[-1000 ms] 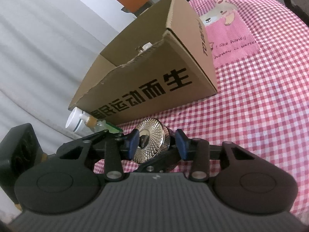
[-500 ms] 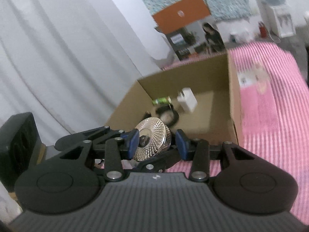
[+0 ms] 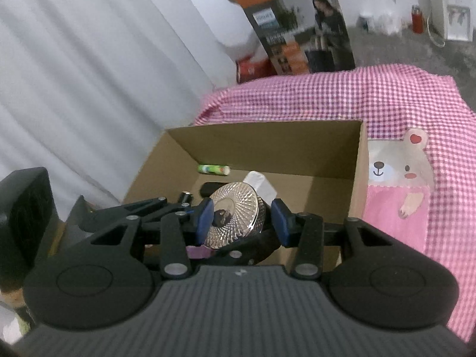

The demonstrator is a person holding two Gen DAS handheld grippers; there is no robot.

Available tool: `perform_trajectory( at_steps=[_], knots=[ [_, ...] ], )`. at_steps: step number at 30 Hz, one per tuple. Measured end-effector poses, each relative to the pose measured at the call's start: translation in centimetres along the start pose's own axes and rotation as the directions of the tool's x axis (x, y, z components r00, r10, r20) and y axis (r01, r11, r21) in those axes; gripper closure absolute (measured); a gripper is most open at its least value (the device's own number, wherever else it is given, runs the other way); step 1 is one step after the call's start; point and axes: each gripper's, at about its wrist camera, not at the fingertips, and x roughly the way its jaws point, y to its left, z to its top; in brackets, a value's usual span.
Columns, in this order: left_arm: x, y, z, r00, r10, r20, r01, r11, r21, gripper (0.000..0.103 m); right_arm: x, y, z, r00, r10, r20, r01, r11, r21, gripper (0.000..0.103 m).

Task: Organize rigid objects
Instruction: 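Lower the jar into the box and open the right tool, then move the right tool back to the green dropper bottle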

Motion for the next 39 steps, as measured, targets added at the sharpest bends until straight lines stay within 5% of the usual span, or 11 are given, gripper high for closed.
perform_trajectory(
  at_steps=[16, 32, 39],
  knots=[
    [5.3, 1.0, 3.1, 0.989, -0.008, -0.151, -0.008, 0.994, -0.106, 0.046, 5.8, -2.6, 4.2, 0.993, -0.08, -0.088, 0.074, 0.995, -0.068, 0.061],
    [7.2, 0.9, 3.7, 0.988, -0.016, -0.154, -0.004, 0.992, -0.13, 0.044, 5.8, -3.3, 4.2, 0.996, -0.085, -0.034, 0.082, 0.994, -0.077, 0.061],
    [5.5, 0.1, 3.7, 0.992, -0.025, -0.121, 0.013, 0.994, -0.104, 0.03, 3.5, -3.6, 3.7, 0.998, -0.042, 0.045, 0.043, 0.999, -0.019, 0.061]
  ],
)
